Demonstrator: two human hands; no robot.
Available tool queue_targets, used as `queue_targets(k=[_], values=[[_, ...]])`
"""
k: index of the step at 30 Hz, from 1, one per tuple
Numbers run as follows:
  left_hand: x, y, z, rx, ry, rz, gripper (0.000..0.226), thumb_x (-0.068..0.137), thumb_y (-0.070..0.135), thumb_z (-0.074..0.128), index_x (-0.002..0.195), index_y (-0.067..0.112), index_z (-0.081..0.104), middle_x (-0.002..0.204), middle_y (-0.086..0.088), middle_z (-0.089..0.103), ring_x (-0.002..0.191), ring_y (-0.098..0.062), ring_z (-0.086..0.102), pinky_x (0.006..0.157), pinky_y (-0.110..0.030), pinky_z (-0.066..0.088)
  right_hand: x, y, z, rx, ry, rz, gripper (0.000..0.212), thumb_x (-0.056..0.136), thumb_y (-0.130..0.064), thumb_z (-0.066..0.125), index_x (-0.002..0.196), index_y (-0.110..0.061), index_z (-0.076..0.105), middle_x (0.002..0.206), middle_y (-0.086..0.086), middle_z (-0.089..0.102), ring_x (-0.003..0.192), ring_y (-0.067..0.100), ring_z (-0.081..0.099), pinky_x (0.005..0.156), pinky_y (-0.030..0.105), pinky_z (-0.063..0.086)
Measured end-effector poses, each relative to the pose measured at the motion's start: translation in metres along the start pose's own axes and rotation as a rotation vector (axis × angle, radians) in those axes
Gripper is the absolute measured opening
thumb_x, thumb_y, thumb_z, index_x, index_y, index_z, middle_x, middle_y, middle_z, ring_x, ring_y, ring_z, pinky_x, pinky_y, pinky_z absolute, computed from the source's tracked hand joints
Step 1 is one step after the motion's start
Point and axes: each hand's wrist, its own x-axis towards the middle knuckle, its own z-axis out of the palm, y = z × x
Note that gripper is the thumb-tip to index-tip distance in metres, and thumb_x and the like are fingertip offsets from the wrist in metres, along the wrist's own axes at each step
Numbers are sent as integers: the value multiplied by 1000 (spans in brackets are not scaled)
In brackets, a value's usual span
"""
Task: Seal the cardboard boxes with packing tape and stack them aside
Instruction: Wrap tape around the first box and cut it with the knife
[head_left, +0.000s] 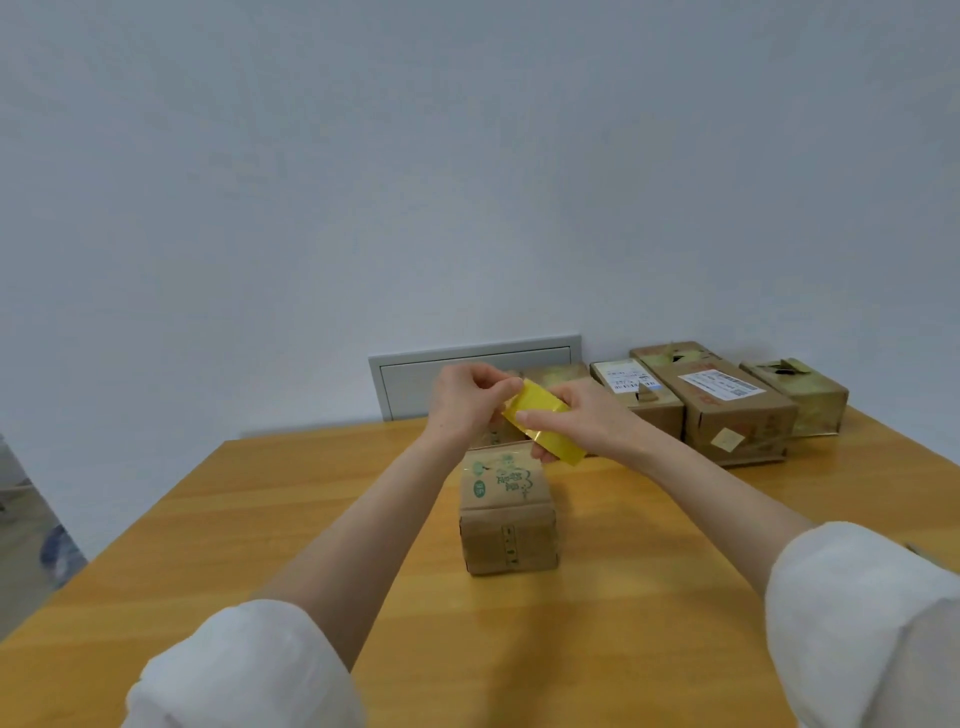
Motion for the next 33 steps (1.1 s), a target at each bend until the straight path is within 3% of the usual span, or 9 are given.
queue_targets(k=[3,6,8,14,17,20,26,30,33], values=[[-1,-5,-1,-48,27,-82,12,83,20,74,72,16,70,63,-3,65,54,-12,58,48,-19,49,1,0,-10,-48,57,18,22,86,-37,68,78,-17,66,66,1,69,59,13,66,51,22,49],[0,-9,-6,-156,66,-162,11,83,18,74,76,10,70,56,-1,63,46,-7,55,45,-16,48,2,0,-21,-11,96,34,28,87,-39,64,65,-22,63,71,-1,62,70,16,57,65,28,42],[2,-11,-5,-189,68,-181,13,84,16,73,75,7,69,55,-2,62,41,-4,54,44,-16,47,6,-2,-27,7,92,50,30,88,-34,64,60,-22,61,68,-1,59,68,16,54,65,28,40],[12,-21,-27,-240,152,-217,17,84,19,74,78,4,68,57,-1,61,46,-8,54,47,-17,50,12,5,-51,-279,53,110,56,84,-51,64,90,4,68,80,16,64,69,19,58,65,30,43],[14,-34,-34,-239,140,-254,17,84,20,73,79,5,67,60,-2,61,50,-9,55,49,-18,50,13,14,-57,-208,-9,161,52,84,-51,63,89,0,70,82,9,66,71,16,60,67,23,45],[16,-41,-33,-211,138,-263,16,83,21,73,79,7,67,64,-2,64,53,-8,59,49,-18,50,18,21,-59,-201,-31,164,48,85,-49,63,83,-1,68,78,7,62,72,16,57,70,25,44],[24,-47,-34,-222,142,-269,17,83,22,73,77,7,66,57,-1,63,53,-10,61,50,-18,51,31,32,-66,-367,-13,165,44,84,-52,64,54,-20,56,53,-5,52,49,9,50,53,20,37],[27,-53,-35,-263,153,-276,17,84,21,73,79,6,66,57,0,62,47,-6,59,49,-18,51,39,41,-68,-477,-8,171,45,84,-51,65,54,-19,55,46,-9,43,46,10,42,50,23,33],[31,-57,-40,-283,160,-296,17,84,20,72,82,5,67,57,0,62,47,-5,59,49,-18,52,44,44,-66,-497,-35,184,44,86,-52,62,57,-18,59,46,-9,48,43,6,45,50,21,35]])
